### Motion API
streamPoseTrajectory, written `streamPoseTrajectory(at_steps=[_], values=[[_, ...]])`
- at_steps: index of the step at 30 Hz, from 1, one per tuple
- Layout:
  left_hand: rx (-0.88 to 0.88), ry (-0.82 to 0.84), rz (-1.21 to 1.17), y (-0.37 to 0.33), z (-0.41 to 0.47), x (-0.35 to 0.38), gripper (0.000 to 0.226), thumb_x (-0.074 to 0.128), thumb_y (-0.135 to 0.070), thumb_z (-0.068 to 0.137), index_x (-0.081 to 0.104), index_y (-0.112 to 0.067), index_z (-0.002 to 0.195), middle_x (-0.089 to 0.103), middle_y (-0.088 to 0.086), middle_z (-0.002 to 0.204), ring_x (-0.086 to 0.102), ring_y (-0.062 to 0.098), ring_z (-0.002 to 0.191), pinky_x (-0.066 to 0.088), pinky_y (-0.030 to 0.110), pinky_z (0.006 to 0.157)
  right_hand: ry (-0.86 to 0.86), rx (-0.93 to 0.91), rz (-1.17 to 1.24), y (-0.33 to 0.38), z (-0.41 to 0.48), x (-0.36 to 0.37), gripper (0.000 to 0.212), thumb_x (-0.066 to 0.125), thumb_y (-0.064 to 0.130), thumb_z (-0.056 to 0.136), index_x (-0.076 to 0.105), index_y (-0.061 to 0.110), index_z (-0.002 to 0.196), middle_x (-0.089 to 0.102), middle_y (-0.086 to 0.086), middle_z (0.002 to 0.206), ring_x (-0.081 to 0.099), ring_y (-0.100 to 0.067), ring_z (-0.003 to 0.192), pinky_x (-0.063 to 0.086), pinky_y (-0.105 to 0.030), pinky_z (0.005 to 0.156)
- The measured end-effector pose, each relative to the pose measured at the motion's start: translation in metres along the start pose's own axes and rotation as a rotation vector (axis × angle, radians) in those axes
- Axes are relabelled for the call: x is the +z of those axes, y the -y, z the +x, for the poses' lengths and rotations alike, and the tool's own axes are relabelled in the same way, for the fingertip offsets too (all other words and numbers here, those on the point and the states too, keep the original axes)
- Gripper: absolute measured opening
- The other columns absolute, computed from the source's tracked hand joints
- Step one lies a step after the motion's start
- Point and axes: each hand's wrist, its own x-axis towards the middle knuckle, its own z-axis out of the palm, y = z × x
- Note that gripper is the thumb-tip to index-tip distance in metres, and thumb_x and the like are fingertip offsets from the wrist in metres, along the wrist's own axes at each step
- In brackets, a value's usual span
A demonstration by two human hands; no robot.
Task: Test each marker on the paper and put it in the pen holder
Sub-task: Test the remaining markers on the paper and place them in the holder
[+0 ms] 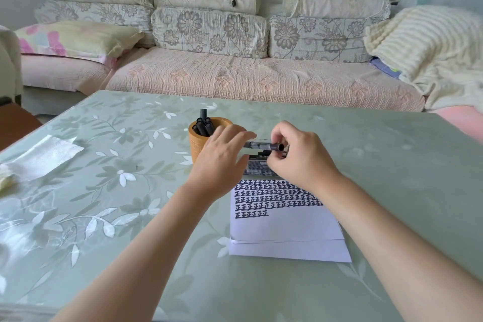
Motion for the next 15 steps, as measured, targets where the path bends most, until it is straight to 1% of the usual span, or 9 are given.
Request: streamPoseTrajectory(at_steps=[2, 4, 5, 7, 9, 10, 12, 14, 15], values=[[0.007, 0.055, 0.024, -0.004, -0.005, 0.003, 0.046, 0.064, -0.014, 0.084, 0.054, -0.018, 0.129, 0.053, -0.003, 0.122, 0.045, 0.021, 0.111, 0.042, 0.036, 0.096, 0.002, 0.029, 0.070, -0.001, -0.013, -0.001, 0.020, 0.064, 0.011, 0.071, 0.053, 0.024, 0.080, 0.054, 0.007, 0.062, 0.046, -0.010, 0.053, 0.039, -0.023, 0.053], [0.001, 0.085, 0.049, -0.006, -0.009, 0.004, 0.046, 0.064, -0.015, 0.085, 0.054, -0.019, 0.130, 0.053, -0.004, 0.124, 0.044, 0.019, 0.115, 0.040, 0.035, 0.098, 0.037, 0.085, 0.148, -0.007, -0.026, 0.000, 0.020, 0.065, 0.011, 0.073, 0.053, 0.026, 0.080, 0.059, 0.006, 0.065, 0.048, -0.012, 0.054, 0.044, -0.027, 0.056], [-0.006, 0.094, 0.050, -0.006, -0.011, 0.005, 0.042, 0.065, -0.016, 0.085, 0.057, -0.020, 0.126, 0.055, -0.005, 0.122, 0.045, 0.020, 0.115, 0.040, 0.036, 0.097, 0.060, 0.115, 0.187, -0.011, -0.032, 0.001, 0.021, 0.066, 0.011, 0.074, 0.053, 0.026, 0.079, 0.060, 0.005, 0.067, 0.050, -0.016, 0.056, 0.045, -0.029, 0.057], [-0.020, 0.116, 0.054, -0.005, -0.013, 0.005, 0.030, 0.066, -0.018, 0.085, 0.064, -0.022, 0.115, 0.060, -0.007, 0.111, 0.052, 0.020, 0.106, 0.042, 0.036, 0.090, 0.101, 0.176, 0.271, -0.020, -0.041, 0.004, 0.021, 0.068, 0.009, 0.077, 0.054, 0.025, 0.079, 0.063, 0.005, 0.069, 0.053, -0.019, 0.057, 0.045, -0.028, 0.057], [-0.018, 0.156, 0.049, -0.006, -0.015, 0.004, 0.021, 0.066, -0.021, 0.087, 0.068, -0.023, 0.108, 0.063, -0.007, 0.098, 0.056, 0.020, 0.095, 0.042, 0.032, 0.079, 0.126, 0.229, 0.320, -0.028, -0.046, 0.005, 0.022, 0.068, 0.009, 0.079, 0.054, 0.025, 0.079, 0.063, 0.005, 0.070, 0.053, -0.015, 0.058, 0.043, -0.027, 0.059], [-0.013, 0.171, 0.027, -0.006, -0.016, 0.004, 0.020, 0.066, -0.022, 0.088, 0.068, -0.022, 0.107, 0.064, -0.007, 0.095, 0.057, 0.020, 0.091, 0.042, 0.030, 0.072, 0.140, 0.236, 0.300, -0.031, -0.048, 0.005, 0.022, 0.068, 0.009, 0.079, 0.053, 0.026, 0.080, 0.063, 0.005, 0.071, 0.053, -0.012, 0.059, 0.043, -0.027, 0.061], [-0.008, 0.188, -0.012, -0.010, -0.020, 0.004, 0.019, 0.067, -0.023, 0.088, 0.069, -0.023, 0.106, 0.064, -0.007, 0.093, 0.058, 0.017, 0.088, 0.040, 0.025, 0.063, 0.203, 0.210, 0.177, -0.036, -0.050, 0.004, 0.023, 0.066, 0.014, 0.080, 0.051, 0.030, 0.084, 0.063, 0.008, 0.077, 0.055, -0.010, 0.065, 0.046, -0.029, 0.066], [0.002, 0.211, -0.043, -0.015, -0.023, 0.005, 0.020, 0.069, -0.024, 0.087, 0.070, -0.024, 0.107, 0.063, -0.009, 0.092, 0.058, 0.015, 0.088, 0.043, 0.025, 0.061, 0.279, 0.136, 0.033, -0.037, -0.053, 0.005, 0.021, 0.063, 0.019, 0.082, 0.053, 0.031, 0.095, 0.065, 0.010, 0.090, 0.059, -0.013, 0.077, 0.050, -0.034, 0.076], [0.018, 0.224, -0.061, -0.018, -0.024, 0.006, 0.020, 0.070, -0.024, 0.086, 0.070, -0.024, 0.106, 0.063, -0.009, 0.090, 0.059, 0.014, 0.086, 0.043, 0.026, 0.061, 0.312, 0.104, -0.012, -0.035, -0.054, 0.005, 0.024, 0.061, 0.021, 0.083, 0.055, 0.031, 0.103, 0.067, 0.009, 0.098, 0.061, -0.015, 0.085, 0.050, -0.035, 0.080]])
